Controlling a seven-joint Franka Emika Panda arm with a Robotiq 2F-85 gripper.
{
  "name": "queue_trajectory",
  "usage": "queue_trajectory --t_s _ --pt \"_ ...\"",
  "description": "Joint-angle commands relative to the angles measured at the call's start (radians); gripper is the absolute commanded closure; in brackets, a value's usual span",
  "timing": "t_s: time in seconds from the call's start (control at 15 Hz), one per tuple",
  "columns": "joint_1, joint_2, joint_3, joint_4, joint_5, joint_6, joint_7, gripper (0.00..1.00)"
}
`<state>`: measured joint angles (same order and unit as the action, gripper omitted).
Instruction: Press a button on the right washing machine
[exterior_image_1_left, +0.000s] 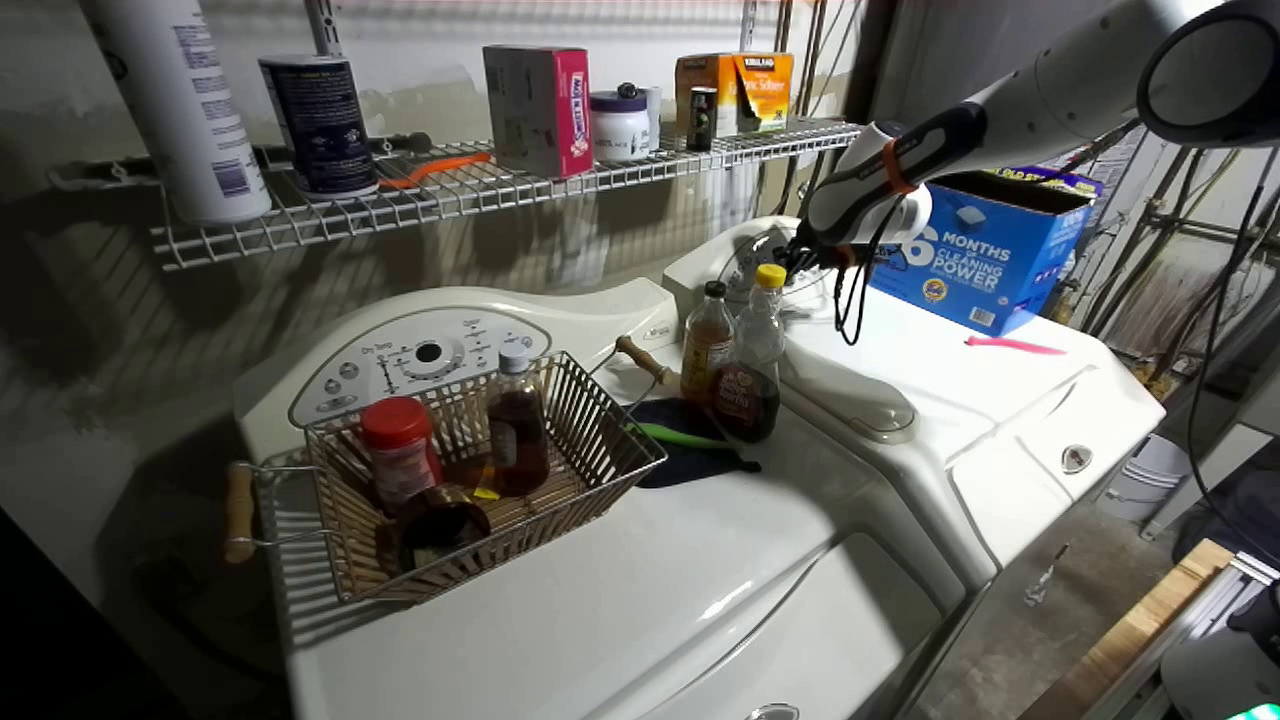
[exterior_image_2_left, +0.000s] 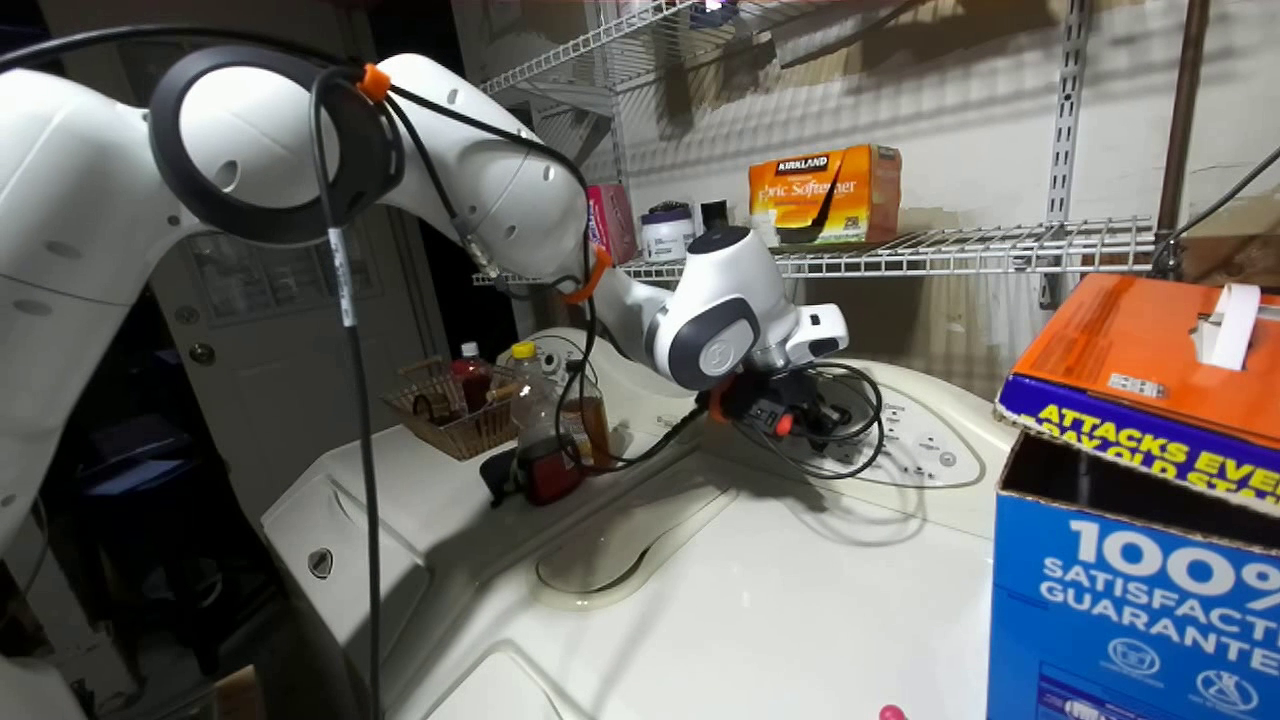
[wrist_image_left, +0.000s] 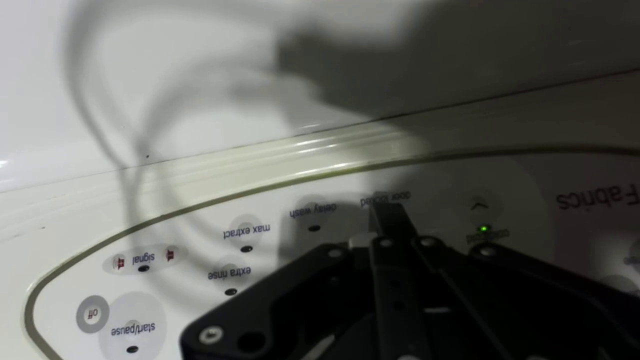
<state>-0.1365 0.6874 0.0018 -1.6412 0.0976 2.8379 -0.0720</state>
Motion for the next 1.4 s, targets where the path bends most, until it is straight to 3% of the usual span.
queue_trajectory --t_s 0.0,0.4,0.93,1.33 --pt "0.01 0.057 -0.006 0.074 0.0 0.012 0.039 1.0" --pt "0.012 0.075 -0.017 0.105 -0.016 0.018 0.036 1.0" --pt "0.057 0.127 -0.048 0.238 -0.066 -0.172 0.06 1.0" --pt "0.031 -0.045 -0.03 0.08 -0.057 -0.334 0.008 1.0"
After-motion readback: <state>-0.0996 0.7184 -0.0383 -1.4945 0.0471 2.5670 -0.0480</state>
